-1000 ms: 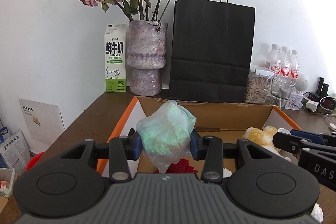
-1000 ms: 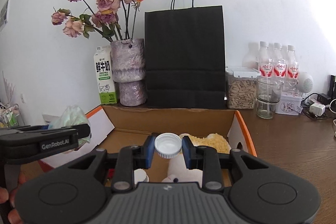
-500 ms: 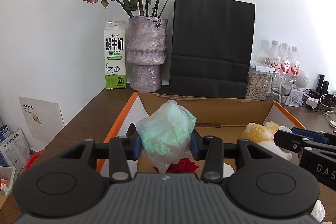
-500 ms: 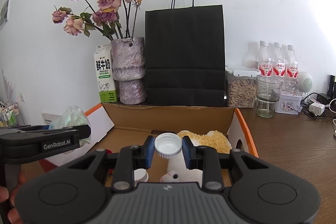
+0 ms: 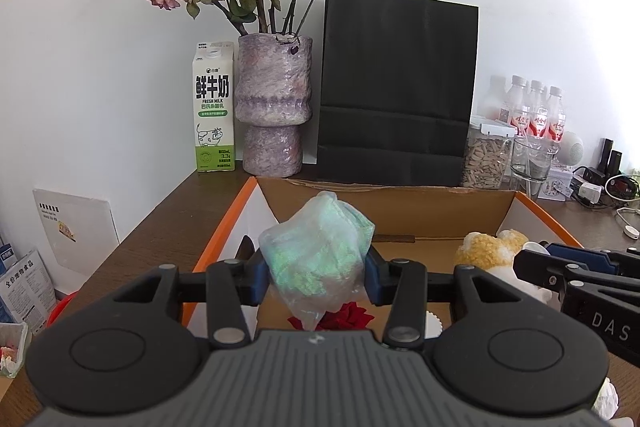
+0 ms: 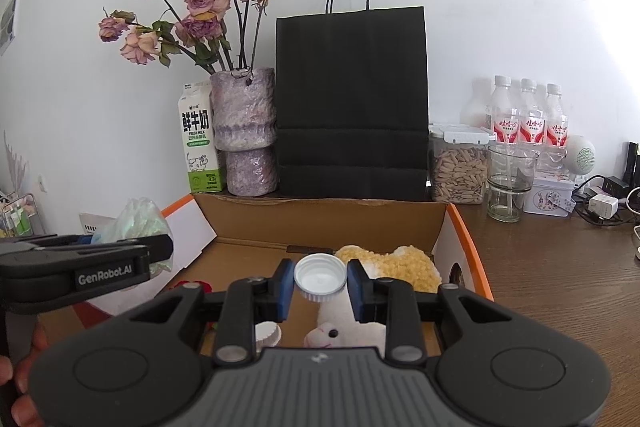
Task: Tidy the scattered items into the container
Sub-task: 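Open both grippers to drop the white cap and green bag into the box, then withdraw both grippers from the box toward the table items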
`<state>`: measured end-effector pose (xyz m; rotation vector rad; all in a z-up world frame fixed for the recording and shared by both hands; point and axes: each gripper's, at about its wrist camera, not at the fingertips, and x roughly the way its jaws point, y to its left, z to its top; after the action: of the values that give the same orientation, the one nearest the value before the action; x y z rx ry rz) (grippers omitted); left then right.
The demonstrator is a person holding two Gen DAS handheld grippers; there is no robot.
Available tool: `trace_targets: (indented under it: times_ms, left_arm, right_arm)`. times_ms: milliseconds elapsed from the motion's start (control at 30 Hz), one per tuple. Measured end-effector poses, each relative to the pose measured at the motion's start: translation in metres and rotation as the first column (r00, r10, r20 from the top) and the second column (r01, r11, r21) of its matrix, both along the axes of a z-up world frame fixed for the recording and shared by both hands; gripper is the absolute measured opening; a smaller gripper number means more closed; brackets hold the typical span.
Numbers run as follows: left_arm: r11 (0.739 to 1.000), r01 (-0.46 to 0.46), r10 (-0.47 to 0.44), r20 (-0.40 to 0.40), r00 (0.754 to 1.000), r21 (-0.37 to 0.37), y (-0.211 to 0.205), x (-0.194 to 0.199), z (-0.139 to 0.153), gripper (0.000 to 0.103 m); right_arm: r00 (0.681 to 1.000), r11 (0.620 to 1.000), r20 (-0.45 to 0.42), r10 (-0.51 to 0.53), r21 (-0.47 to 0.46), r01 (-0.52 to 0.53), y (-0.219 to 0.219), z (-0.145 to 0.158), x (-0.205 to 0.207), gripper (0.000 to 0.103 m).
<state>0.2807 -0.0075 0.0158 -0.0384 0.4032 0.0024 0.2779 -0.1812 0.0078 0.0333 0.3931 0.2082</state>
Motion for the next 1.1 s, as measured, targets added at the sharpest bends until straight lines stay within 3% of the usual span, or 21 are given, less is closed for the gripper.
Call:
trace_targets:
  times_ms: [67, 100, 133, 200, 233, 1100]
  left_arm:
    - [1.000, -0.006, 0.006, 0.000, 1.000, 0.011, -0.002, -0.001, 0.000, 0.078]
    - [1.000, -0.015, 0.015, 0.009, 1.000, 0.017, -0.002, -0.003, 0.001, 0.100]
    - [0.999, -0.033, 0.032, 0.028, 0.999, 0.025, -0.003, -0.006, 0.002, 0.103]
    - [0.997, -0.064, 0.062, 0.061, 0.996, 0.038, -0.003, -0.011, 0.004, 0.103]
    - [0.997, -0.065, 0.063, 0.066, 0.996, 0.033, -0.002, -0.013, 0.005, 0.103]
    - [0.997, -0.078, 0.077, 0.073, 0.994, 0.003, 0.006, -0.028, 0.006, 0.103]
  right_arm:
    - [1.000, 1.000, -0.004, 0.002, 0.002, -0.002, 0.000, -0.001, 0.000, 0.029]
    - [1.000, 1.000, -0.008, 0.002, 0.000, -0.002, 0.000, -0.002, -0.001, 0.044]
    - [1.000, 1.000, -0.010, -0.004, -0.008, 0.004, 0.001, -0.003, -0.001, 0.071]
    - [0.999, 0.999, 0.012, -0.030, -0.029, 0.030, 0.002, -0.002, -0.005, 0.098]
    - [0.999, 0.999, 0.026, -0.034, -0.035, 0.035, 0.002, -0.001, -0.007, 0.101]
    - [0.998, 0.998, 0.035, -0.050, -0.029, 0.051, -0.003, 0.008, -0.023, 0.103]
